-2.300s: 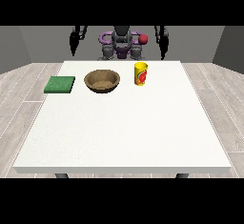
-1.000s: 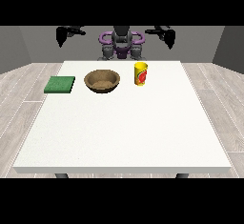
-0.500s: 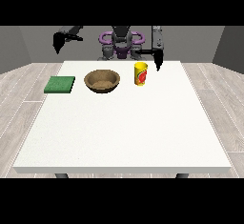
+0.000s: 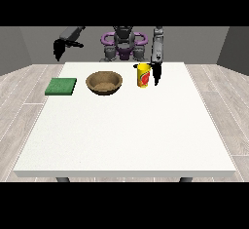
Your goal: Pick the cup and pour the ball into the bowl, then pick the bowl and place it on the pad
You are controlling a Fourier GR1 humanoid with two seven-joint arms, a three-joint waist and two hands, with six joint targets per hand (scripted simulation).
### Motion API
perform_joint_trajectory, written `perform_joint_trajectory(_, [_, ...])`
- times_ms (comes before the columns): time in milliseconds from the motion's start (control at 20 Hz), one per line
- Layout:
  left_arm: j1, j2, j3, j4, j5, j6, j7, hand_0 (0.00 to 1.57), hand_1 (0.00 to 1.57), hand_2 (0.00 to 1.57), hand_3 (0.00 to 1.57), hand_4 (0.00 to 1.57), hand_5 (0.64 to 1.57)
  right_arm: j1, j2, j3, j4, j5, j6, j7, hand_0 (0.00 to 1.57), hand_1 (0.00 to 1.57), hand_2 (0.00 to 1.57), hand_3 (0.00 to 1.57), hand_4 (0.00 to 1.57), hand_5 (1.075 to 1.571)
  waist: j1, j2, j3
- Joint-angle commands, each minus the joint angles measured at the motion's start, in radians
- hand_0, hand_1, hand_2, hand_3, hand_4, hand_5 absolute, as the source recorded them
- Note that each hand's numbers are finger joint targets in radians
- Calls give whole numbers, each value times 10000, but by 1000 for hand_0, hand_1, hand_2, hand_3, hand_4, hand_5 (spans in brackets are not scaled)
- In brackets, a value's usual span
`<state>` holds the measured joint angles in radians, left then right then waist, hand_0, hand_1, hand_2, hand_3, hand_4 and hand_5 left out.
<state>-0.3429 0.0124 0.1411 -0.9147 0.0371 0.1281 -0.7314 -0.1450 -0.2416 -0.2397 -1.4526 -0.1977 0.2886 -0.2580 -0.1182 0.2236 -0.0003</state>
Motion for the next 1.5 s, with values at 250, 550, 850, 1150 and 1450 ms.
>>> perform_joint_trajectory(250, [-1224,-109,509,2713,186,472,-1703,0,0,0,0,0,1523,-120,31,31,459,166,98,-277,0,0,0,0,0,1571,-217,226,-1])
perform_joint_trajectory(550, [-1662,-64,190,2724,-767,2034,-1939,1018,1018,1101,888,1467,776,-806,-499,-253,559,-25,468,-468,0,0,0,0,0,1570,-629,912,11])
perform_joint_trajectory(850, [-707,-103,-211,2804,-1074,3723,-2557,1323,1323,1571,1571,1477,1250,-1155,-1056,-598,251,-640,762,423,0,0,0,0,0,1570,-1035,791,-4])
perform_joint_trajectory(1150, [-1130,787,-1133,2219,-2468,3380,438,1341,1341,1571,1571,1532,1304,-473,-1042,-892,1689,-411,616,474,0,0,0,0,0,1570,57,-1418,23])
perform_joint_trajectory(1450, [-2569,3406,-1618,2659,-4139,3408,3222,1450,1450,1571,1571,1571,1291,-365,-940,-640,1860,-414,649,1074,0,0,0,0,0,1569,202,-2323,38])
